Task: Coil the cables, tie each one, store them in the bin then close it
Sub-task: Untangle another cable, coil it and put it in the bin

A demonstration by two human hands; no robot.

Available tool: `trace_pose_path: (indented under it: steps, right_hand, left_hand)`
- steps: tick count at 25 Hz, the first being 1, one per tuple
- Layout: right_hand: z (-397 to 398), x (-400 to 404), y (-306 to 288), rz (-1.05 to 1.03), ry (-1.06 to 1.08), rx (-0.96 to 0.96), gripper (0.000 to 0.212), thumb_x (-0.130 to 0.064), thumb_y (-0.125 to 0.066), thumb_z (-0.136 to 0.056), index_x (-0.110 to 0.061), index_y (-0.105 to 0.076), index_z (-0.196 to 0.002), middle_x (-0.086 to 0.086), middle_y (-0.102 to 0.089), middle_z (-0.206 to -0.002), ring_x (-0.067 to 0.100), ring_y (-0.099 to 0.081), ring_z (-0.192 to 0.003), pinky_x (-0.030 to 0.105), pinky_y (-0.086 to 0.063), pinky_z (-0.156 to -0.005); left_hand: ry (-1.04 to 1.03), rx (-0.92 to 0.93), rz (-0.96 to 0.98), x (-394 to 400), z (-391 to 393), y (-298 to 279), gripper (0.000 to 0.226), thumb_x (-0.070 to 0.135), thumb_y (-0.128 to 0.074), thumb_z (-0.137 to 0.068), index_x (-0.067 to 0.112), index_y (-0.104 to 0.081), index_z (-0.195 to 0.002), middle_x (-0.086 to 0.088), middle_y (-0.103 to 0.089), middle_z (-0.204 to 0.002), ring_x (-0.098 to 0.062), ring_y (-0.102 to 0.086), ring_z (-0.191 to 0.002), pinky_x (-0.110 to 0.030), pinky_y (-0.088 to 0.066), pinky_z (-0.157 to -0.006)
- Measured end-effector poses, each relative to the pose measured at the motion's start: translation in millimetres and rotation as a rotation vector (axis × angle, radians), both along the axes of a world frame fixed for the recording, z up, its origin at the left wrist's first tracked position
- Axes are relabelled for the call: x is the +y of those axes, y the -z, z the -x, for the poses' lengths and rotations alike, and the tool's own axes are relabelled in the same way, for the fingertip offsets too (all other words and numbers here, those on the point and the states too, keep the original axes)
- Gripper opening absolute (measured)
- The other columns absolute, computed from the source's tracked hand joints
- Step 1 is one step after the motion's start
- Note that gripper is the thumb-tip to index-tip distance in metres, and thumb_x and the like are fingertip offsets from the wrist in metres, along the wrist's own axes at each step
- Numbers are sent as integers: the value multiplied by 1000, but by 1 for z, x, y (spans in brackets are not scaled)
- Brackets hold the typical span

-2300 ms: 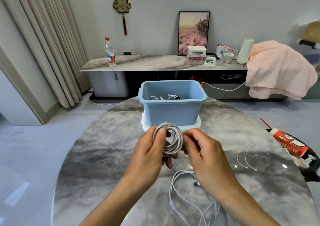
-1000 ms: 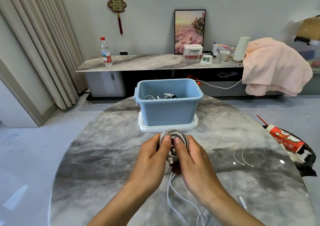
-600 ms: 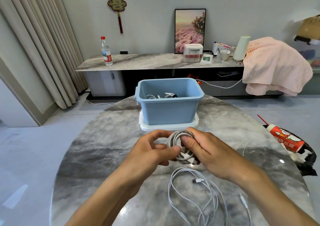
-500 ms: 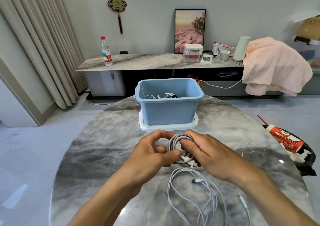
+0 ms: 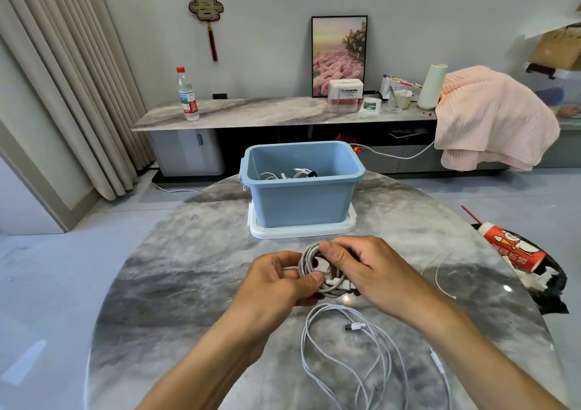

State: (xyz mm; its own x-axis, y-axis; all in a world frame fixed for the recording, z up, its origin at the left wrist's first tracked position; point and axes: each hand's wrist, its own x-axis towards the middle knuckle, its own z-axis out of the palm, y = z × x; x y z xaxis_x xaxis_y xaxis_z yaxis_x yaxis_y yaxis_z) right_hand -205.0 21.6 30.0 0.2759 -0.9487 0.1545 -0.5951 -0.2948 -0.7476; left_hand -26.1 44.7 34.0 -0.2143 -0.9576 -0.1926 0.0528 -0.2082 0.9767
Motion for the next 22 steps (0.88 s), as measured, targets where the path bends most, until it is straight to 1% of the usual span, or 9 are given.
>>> trace_pose_path:
  steps: [2,4,7,9,12,14,17,20,22]
  right_hand:
    - [-1,-1,8,-27,59,11,64,-72,-42,-89,-12,-63,-78,3,-55,-60,16,-51,-59,44,-47,-64]
    - [-2,-2,17,-138,81,-77,63,-75,-46,-85,-17,-70,-87,6,-66,-71,22,-62,-68,44,-53,-66]
    - [-6,-1,24,-182,95,-175,63,-73,-46,-86,-13,-65,-86,5,-57,-69,12,-54,-66,45,-51,-71]
    - [-7,0,24,-177,57,-176,59,-65,-42,-89,-8,-58,-87,-1,-52,-71,7,-49,-68,43,-46,-74]
    - [-3,-1,21,-143,-49,-194,58,-64,-43,-92,-9,-58,-88,8,-58,-77,17,-52,-72,45,-46,-74]
    - [-1,-4,19,-93,-75,-153,59,-69,-42,-91,-13,-59,-86,9,-62,-78,21,-55,-72,43,-46,-71]
    - [0,-5,17,-36,-110,-57,48,-63,-43,-93,-18,-57,-79,-2,-57,-69,6,-49,-64,33,-42,-63]
    - [3,-3,18,-20,-102,52,43,-58,-47,-95,-20,-57,-77,-2,-58,-67,5,-49,-62,32,-42,-61]
    - [4,-4,19,-54,-107,64,41,-56,-51,-95,-21,-58,-75,-4,-59,-66,5,-51,-62,33,-42,-62]
  left_hand:
    - [-41,10,-34,-1,4,6,13,-3,-66,-88,-2,-69,-100,-23,-74,-87,-17,-68,-67,-20,-52,-60]
    - [-54,5,-63,-2,8,11,10,-3,-66,-88,-4,-70,-97,-17,-73,-80,-14,-67,-63,-19,-52,-59]
    - [-37,9,-93,-5,9,15,11,-5,-64,-88,-4,-69,-98,-13,-73,-83,-16,-69,-68,-21,-54,-61]
    - [18,54,-125,-7,6,16,21,-7,-66,-85,-7,-66,-107,-19,-74,-94,-26,-73,-80,-29,-58,-72]
    - [88,137,-171,-5,-1,12,39,-6,-72,-76,-8,-63,-114,-28,-70,-108,-40,-69,-102,-41,-56,-92]
    - [82,166,-180,-4,-2,9,36,-7,-68,-80,-6,-61,-115,-24,-72,-104,-36,-71,-97,-40,-58,-88]
    - [85,144,-150,-1,0,8,27,4,-61,-90,8,-59,-117,-12,-72,-87,-19,-68,-73,-30,-56,-65]
    - [214,8,-68,4,2,11,25,16,-63,-93,18,-63,-118,-7,-71,-95,-17,-68,-80,-31,-54,-71]
    - [275,-76,27,9,7,16,37,19,-72,-85,29,-60,-119,-2,-70,-97,-15,-67,-84,-28,-54,-73]
